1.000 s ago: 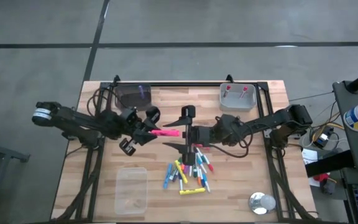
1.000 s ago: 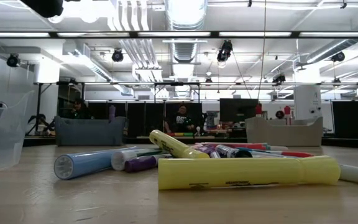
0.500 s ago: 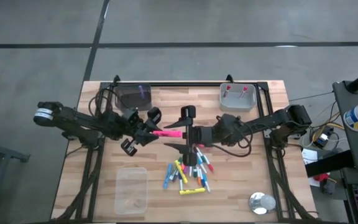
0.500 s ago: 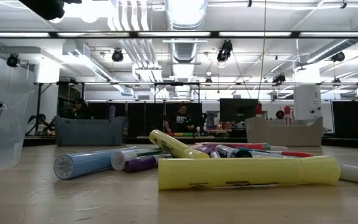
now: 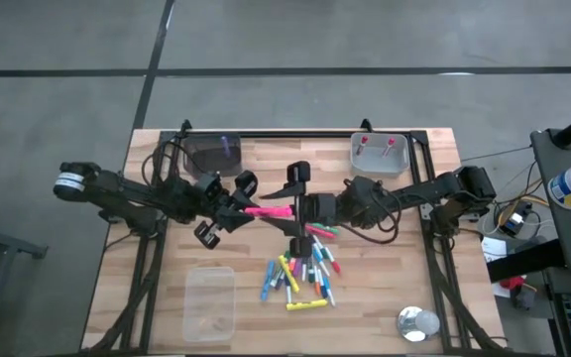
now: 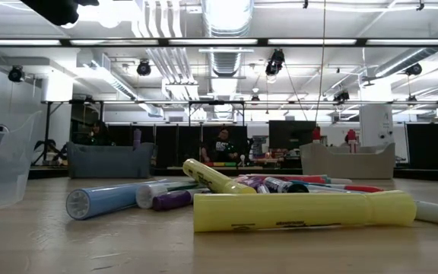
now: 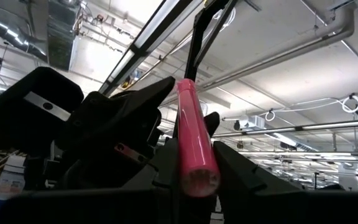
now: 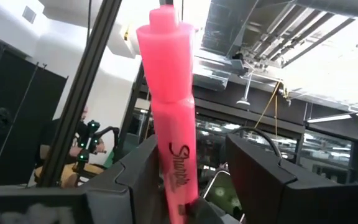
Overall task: Pick & Place Markers
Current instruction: Put the pink highlighter pen into the black bin
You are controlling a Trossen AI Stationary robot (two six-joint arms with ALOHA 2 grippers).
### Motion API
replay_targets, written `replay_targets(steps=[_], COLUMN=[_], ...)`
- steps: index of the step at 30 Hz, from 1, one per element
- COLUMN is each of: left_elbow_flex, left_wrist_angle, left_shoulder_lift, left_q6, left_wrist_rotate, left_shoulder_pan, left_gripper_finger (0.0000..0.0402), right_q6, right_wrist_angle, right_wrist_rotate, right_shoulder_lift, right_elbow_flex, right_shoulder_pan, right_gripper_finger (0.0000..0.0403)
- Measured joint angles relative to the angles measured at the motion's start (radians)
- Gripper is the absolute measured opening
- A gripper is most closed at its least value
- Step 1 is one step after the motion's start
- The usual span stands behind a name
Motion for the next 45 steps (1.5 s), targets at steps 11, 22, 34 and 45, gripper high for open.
replay_targets(steps=[11,22,34,45], left_elbow_flex=[0.000,0.001,0.001,-0.003], left_wrist_angle=[0.004,0.011,0.008,-0.128], left_shoulder_lift=[0.000,0.000,0.000,-0.030], left_q6=[0.035,0.059,0.060,0.037], left_wrist_rotate=[-0.040,-0.045,-0.046,-0.056], left_shoulder_pan=[0.000,0.000,0.002,0.003], left_gripper_finger=[0.0071,0.0071,0.0071,0.0129], right_q6=[0.007,0.006,0.006,0.026], right_wrist_angle=[-0.004,-0.012,-0.027,-0.126], right_wrist_rotate=[-0.002,-0.001,0.000,0.024], right_shoulder_lift=[0.002,0.002,0.001,-0.014], right_elbow_flex=[0.000,-0.001,0.000,-0.001], right_shoulder_pan=[-0.005,-0.006,-0.011,-0.012], right_gripper_finger=[0.0141,0.0104,0.0068,0.0069])
